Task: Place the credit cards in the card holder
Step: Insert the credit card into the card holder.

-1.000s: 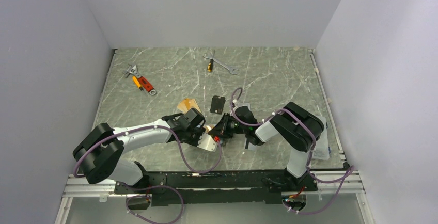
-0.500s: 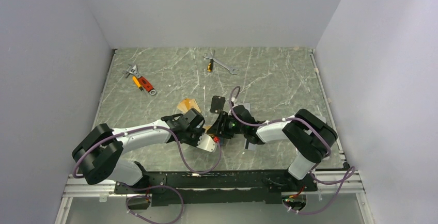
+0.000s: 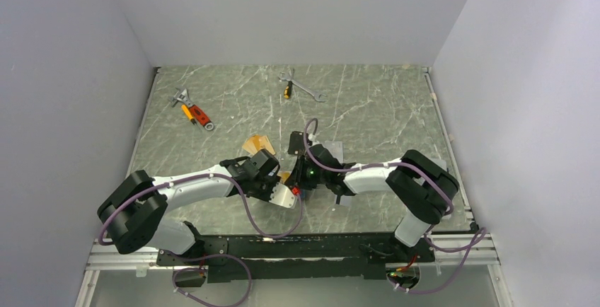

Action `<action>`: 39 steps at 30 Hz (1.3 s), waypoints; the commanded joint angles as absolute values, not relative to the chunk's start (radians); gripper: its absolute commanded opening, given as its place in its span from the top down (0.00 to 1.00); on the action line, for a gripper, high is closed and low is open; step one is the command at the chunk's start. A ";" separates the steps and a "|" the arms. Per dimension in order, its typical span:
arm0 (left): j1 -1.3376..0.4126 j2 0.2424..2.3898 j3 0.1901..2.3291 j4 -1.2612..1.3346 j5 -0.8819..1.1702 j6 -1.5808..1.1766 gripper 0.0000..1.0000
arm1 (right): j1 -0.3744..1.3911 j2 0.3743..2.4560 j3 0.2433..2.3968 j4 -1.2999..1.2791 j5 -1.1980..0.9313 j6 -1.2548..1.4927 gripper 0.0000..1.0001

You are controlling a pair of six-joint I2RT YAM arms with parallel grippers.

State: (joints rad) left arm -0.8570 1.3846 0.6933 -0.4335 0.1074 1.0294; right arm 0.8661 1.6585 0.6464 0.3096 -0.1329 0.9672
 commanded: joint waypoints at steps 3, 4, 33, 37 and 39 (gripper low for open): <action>-0.862 1.378 0.668 -0.460 0.136 1.012 0.92 | 0.895 1.690 0.710 0.253 -0.101 0.937 0.81; -0.862 1.378 0.667 -0.457 0.135 1.011 0.92 | 0.897 1.694 0.713 0.259 -0.105 0.938 0.81; -0.705 1.394 0.708 -0.432 0.198 0.894 0.91 | 0.850 1.631 0.680 0.270 -0.164 0.940 1.00; -0.705 1.414 0.687 -0.396 0.185 0.884 0.91 | 0.851 1.638 0.700 0.260 -0.162 0.936 1.00; -0.706 1.425 0.686 -0.388 0.181 0.882 0.92 | 0.852 1.650 0.717 0.265 -0.173 0.936 1.00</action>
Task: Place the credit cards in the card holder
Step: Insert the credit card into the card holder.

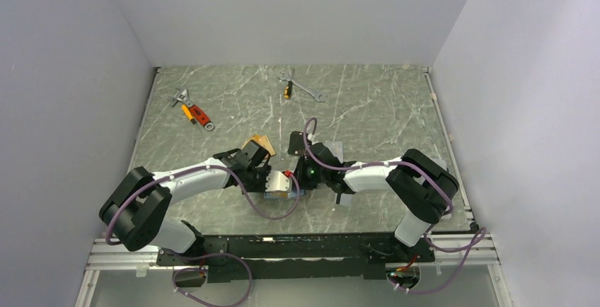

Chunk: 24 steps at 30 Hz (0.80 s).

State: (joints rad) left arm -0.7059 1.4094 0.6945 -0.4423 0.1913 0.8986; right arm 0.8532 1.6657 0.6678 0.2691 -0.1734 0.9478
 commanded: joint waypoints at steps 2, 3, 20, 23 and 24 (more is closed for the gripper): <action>-0.706 1.425 0.683 -0.379 0.183 0.879 0.92 | 0.856 1.658 0.734 0.265 -0.180 0.933 1.00; -0.707 1.423 0.683 -0.379 0.188 0.877 0.92 | 0.857 1.661 0.743 0.267 -0.186 0.935 1.00; -0.718 1.388 0.666 -0.374 0.186 0.871 0.93 | 0.835 1.592 0.704 0.140 -0.159 0.894 1.00; -0.718 1.385 0.670 -0.371 0.193 0.863 0.93 | 0.841 1.616 0.704 0.154 -0.161 0.903 1.00; -0.719 1.385 0.672 -0.370 0.195 0.861 0.93 | 0.841 1.627 0.711 0.153 -0.161 0.901 1.00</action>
State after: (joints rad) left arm -0.7128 1.4014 0.6773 -0.3969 0.1783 0.8730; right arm 0.8371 1.6169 0.7071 0.1604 -0.1791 0.9157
